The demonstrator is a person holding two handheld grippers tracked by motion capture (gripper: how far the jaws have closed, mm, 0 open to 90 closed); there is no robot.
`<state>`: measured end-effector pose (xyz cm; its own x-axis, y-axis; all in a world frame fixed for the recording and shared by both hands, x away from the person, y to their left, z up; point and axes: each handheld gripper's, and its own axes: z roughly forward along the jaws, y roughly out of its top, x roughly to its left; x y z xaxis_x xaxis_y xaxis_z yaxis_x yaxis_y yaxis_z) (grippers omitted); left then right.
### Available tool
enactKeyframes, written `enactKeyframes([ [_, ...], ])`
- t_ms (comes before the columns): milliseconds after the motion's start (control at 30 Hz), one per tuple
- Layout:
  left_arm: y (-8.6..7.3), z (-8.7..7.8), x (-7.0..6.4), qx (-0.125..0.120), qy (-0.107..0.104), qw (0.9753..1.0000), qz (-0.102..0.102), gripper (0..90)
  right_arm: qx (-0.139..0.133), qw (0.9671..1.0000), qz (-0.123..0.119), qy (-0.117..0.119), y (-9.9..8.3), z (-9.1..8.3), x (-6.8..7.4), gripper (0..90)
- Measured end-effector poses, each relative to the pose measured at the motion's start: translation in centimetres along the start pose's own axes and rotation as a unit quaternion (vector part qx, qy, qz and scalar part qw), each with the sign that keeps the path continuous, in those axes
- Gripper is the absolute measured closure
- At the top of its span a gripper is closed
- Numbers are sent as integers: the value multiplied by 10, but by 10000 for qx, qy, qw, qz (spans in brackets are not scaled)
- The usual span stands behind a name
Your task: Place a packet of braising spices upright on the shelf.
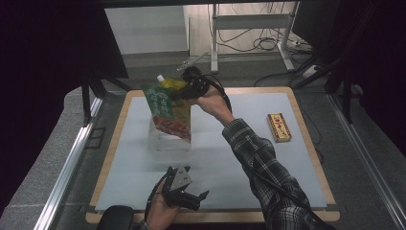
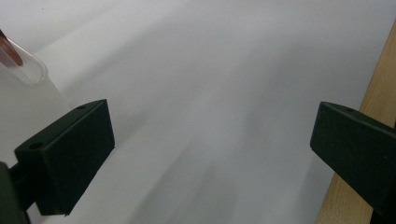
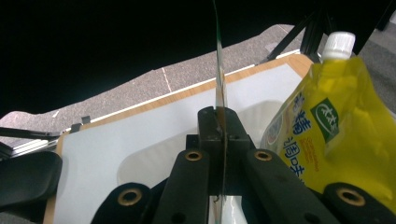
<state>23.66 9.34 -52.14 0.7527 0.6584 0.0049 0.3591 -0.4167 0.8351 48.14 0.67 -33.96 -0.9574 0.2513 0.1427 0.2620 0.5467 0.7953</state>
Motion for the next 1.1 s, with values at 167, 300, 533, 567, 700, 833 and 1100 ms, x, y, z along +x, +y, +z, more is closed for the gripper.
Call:
enactKeyframes([
  [167, 0, 0, 0, 25, -10, 10000, 12, 0, 62, 9999, 79, 21, -9, 9, -4, 894],
  [300, 0, 1, 0, 41, -31, 10000, 29, 0, -147, 9994, 207, 239, -16, 13, -8, 894],
  [533, 0, 2, -1, 71, -58, 9999, 56, 0, -120, 9997, 207, 74, -17, 12, -8, 892],
  [567, 0, 2, -1, 80, -64, 9999, 55, 0, -108, 9997, 217, 73, -17, 11, -8, 892],
  [700, 0, 3, -2, 84, -60, 9999, 80, 0, -80, 9998, 53, -166, -17, 9, -7, 882],
  [833, 0, 3, -2, 89, -56, 9999, 70, 0, -105, 9994, -32, -324, -17, 5, -5, 798],
  [1100, 0, 3, -2, 62, -55, 9999, 74, 0, -147, 9980, 42, -607, -19, -11, -6, 567],
])
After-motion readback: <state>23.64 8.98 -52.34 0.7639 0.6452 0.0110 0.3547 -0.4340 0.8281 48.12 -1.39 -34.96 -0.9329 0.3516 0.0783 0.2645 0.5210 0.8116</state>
